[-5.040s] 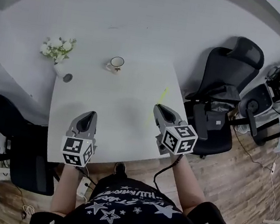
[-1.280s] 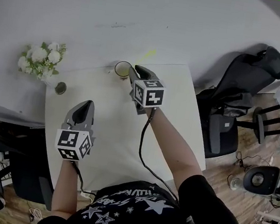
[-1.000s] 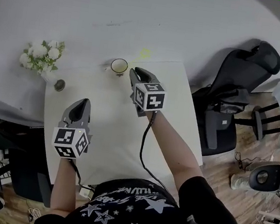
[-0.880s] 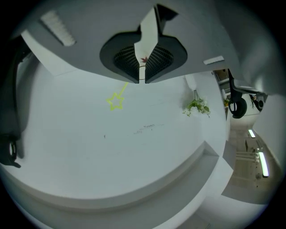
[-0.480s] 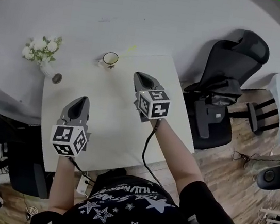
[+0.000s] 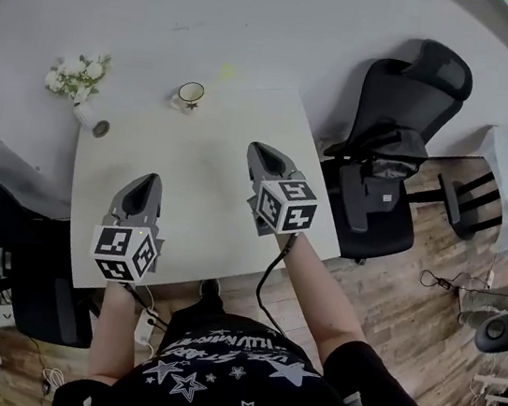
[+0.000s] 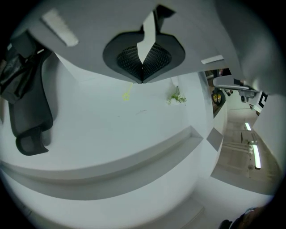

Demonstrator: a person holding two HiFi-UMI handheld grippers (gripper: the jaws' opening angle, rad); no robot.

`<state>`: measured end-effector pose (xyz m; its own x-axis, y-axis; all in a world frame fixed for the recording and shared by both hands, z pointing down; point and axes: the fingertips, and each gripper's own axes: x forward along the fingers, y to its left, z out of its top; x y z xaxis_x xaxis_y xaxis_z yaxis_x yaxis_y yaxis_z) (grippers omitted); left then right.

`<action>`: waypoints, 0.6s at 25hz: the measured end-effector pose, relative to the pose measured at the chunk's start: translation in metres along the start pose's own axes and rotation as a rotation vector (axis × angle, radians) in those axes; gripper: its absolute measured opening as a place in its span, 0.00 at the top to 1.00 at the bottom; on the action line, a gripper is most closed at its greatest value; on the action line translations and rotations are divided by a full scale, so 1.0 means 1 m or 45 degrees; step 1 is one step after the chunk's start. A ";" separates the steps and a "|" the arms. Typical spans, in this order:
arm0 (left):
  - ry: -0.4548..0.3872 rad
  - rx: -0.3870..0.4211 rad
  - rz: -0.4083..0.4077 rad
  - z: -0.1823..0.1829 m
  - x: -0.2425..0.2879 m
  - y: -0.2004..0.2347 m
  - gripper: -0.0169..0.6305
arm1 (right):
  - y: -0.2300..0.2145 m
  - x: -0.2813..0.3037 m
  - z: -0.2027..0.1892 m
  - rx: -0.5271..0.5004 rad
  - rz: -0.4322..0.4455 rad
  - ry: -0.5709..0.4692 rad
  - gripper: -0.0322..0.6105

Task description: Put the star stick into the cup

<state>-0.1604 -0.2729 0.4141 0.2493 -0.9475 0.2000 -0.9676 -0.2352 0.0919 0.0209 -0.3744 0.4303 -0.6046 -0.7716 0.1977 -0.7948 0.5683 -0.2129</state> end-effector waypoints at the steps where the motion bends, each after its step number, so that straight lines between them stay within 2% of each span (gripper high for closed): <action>1: -0.002 0.002 0.000 -0.001 -0.005 -0.005 0.97 | 0.002 -0.008 -0.002 0.006 0.005 -0.006 0.92; 15: -0.004 0.009 0.015 -0.022 -0.074 -0.068 0.97 | 0.023 -0.113 -0.028 -0.011 0.060 -0.002 0.92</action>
<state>-0.1126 -0.1824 0.4142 0.2381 -0.9508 0.1981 -0.9707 -0.2258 0.0828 0.0692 -0.2657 0.4302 -0.6412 -0.7445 0.1859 -0.7659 0.6063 -0.2137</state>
